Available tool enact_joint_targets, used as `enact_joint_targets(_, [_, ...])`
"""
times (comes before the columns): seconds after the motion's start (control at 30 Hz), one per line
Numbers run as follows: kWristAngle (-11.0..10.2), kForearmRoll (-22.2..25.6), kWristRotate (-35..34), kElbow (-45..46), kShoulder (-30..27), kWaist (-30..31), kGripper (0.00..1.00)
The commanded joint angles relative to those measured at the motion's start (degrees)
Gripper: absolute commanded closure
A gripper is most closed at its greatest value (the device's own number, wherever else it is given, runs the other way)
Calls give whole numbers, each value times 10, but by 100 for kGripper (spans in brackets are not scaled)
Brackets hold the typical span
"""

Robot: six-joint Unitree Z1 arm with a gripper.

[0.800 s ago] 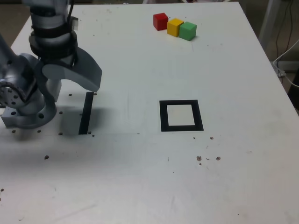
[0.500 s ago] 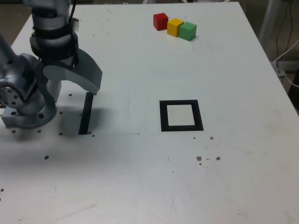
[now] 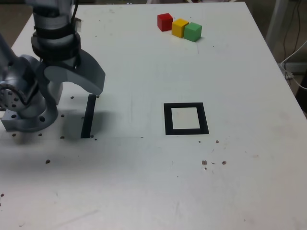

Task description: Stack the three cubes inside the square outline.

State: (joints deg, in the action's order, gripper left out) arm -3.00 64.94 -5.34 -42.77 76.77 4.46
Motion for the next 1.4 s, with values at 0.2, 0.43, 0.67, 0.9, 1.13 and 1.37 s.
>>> enact_joint_targets(0.2, [-24,10,9,-60,44,-46,0])
enact_joint_targets(0.43, [-61,19,37,-134,78,-139,0])
enact_joint_targets(0.67, [-78,43,87,-251,141,-239,0])
enact_joint_targets(0.9, [-78,84,128,-396,242,-311,1])
enact_joint_targets(1.13, [-78,126,150,-509,317,-361,1])
enact_joint_targets(1.37, [-71,143,168,-591,378,-402,1])
